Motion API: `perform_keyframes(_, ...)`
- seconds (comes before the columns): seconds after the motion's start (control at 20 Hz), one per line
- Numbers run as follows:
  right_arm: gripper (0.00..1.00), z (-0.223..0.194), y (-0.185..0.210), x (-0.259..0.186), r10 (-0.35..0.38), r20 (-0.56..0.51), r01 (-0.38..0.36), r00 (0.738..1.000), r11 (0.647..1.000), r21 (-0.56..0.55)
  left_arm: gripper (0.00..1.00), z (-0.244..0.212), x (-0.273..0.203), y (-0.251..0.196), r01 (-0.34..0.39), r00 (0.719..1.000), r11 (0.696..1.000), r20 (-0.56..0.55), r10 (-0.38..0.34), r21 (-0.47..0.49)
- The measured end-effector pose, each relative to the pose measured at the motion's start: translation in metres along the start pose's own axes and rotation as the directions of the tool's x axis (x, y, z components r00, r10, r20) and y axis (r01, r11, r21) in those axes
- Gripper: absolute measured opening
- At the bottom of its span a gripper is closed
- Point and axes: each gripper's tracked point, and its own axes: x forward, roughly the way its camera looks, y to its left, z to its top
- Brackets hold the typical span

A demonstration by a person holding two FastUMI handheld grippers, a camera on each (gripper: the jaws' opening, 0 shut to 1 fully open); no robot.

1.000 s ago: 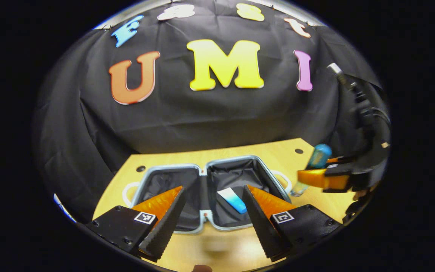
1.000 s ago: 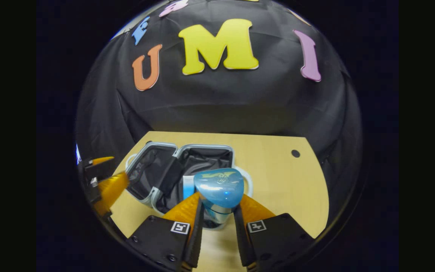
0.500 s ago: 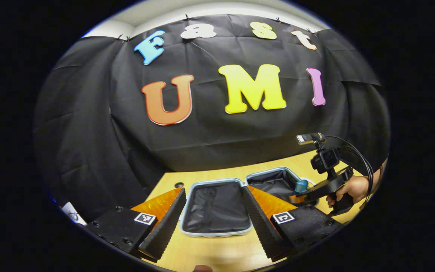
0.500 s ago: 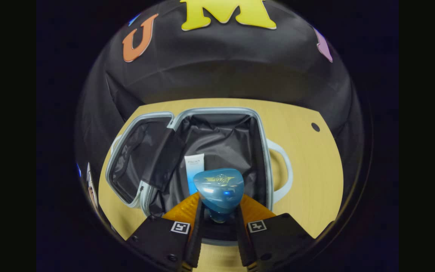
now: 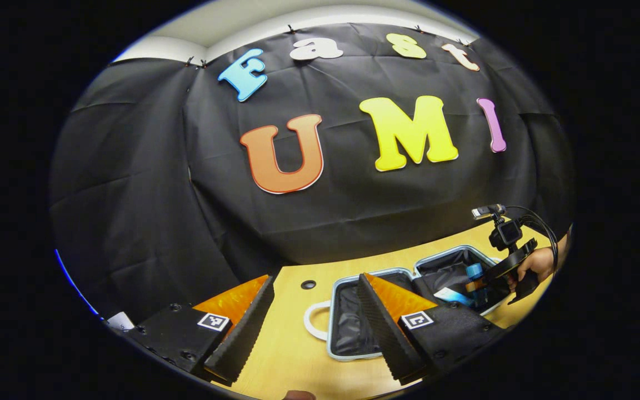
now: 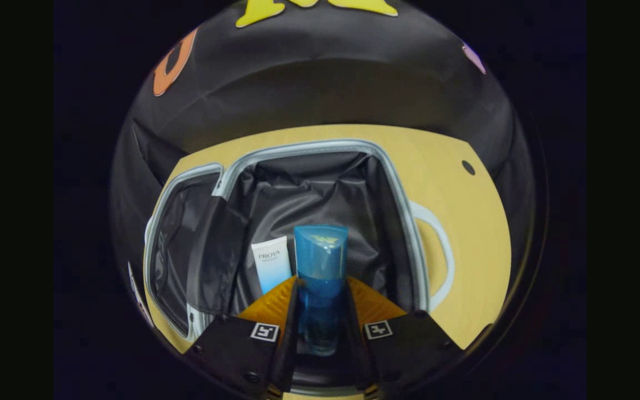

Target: First open the suitcase, pack the skin care products into it, and then close the suitcase.

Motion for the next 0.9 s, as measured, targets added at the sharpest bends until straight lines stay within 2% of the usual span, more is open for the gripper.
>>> perform_keyframes(0.2,0.4,-0.007,-0.006,0.014,-0.045,-0.038,0.045,0.998,0.999,0.021,0.96,-0.024,0.014,0.016,-0.015,0.999,0.998,-0.048,0.012,-0.062)
perform_keyframes(0.45,0.43,-0.006,-0.004,0.013,-0.03,-0.046,0.032,0.998,0.999,0.028,0.96,-0.065,0.052,0.049,-0.029,0.996,0.977,-0.089,0.01,-0.212)
perform_keyframes(0.55,0.47,-0.008,-0.002,0.011,-0.011,-0.048,0.013,0.999,0.999,0.038,0.96,-0.096,0.079,0.055,-0.047,0.989,0.954,-0.145,0.004,-0.297)
perform_keyframes(0.6,0.58,-0.006,-0.001,0.006,0.001,-0.038,0.0,0.999,1.0,0.031,0.97,-0.109,0.088,0.058,-0.048,0.985,0.943,-0.17,-0.01,-0.33)
perform_keyframes(0.7,0.74,0.002,0.001,-0.01,0.029,0.014,-0.029,0.999,0.999,-0.014,0.97,-0.131,0.1,0.062,-0.053,0.979,0.915,-0.203,-0.032,-0.4)
perform_keyframes(0.8,0.75,0.012,0.014,-0.039,0.109,0.07,-0.108,0.992,0.994,-0.025,0.96,-0.155,0.115,0.057,-0.057,0.966,0.875,-0.247,-0.074,-0.482)
perform_keyframes(0.9,0.83,0.019,0.016,-0.077,0.165,0.119,-0.163,0.979,0.986,-0.031,0.98,-0.182,0.128,0.042,-0.061,0.947,0.827,-0.294,-0.128,-0.559)
